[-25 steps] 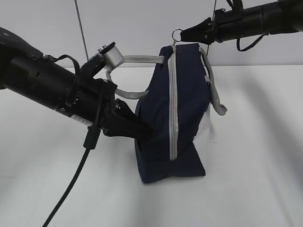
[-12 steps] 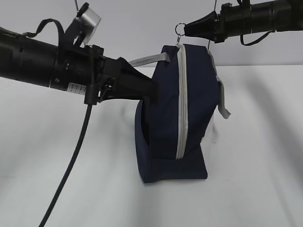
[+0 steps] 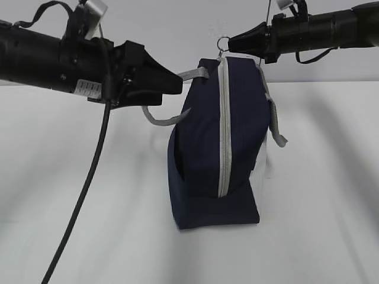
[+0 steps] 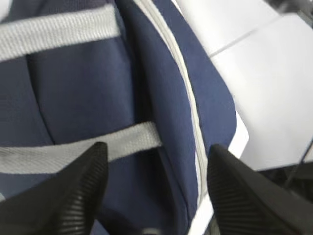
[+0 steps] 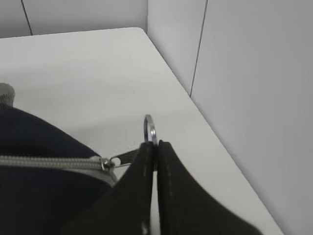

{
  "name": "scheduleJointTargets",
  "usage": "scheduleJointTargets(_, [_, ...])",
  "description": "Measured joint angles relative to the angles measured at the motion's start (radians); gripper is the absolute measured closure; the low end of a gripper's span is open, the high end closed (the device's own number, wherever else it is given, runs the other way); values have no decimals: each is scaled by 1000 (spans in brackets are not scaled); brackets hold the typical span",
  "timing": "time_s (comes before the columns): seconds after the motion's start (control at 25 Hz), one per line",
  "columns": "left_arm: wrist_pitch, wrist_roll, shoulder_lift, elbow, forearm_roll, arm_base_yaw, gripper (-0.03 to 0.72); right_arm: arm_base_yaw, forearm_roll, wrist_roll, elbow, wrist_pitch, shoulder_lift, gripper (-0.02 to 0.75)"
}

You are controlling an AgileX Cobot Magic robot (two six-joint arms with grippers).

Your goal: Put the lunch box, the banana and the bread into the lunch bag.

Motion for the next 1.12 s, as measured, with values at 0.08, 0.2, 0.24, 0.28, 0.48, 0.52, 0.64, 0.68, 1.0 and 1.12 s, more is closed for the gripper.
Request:
scheduleJointTargets(0.08, [-35, -38, 0, -24, 2, 0, 242, 0, -6, -5, -24, 2, 0, 738])
scheduleJointTargets(0.2, [-86, -78, 0, -63, 3, 0, 242, 1, -17, -14, -37, 4, 0, 738])
scheduleJointTargets(0.24, [-104, -87, 2, -77, 3, 0, 242, 1, -19, -14, -37, 4, 0, 738])
scheduleJointTargets(0.28, [-121, -93, 5, -88, 3, 0, 242, 1, -19, -15, -37, 6, 0, 738])
scheduleJointTargets(0.48, [-158, -131, 63, -135, 1, 0, 242, 16, -19, -18, -37, 5, 0, 738])
scheduleJointTargets(0.52, [-158, -134, 80, -144, 1, 0, 242, 23, -19, -18, -37, 5, 0, 738])
scheduleJointTargets(0.64, [-162, -139, 121, -174, 3, -4, 242, 54, -19, -18, -39, 4, 0, 738])
scheduleJointTargets(0.68, [-163, -144, 135, -189, 3, -6, 242, 60, -19, -18, -39, 4, 0, 738])
scheduleJointTargets(1.0, [-164, -173, 239, -322, 2, -18, 243, 90, -39, -16, -39, 4, 0, 738])
scheduleJointTargets(1.12, [-164, -181, 278, -356, 2, -39, 243, 90, -46, -16, -39, 4, 0, 738])
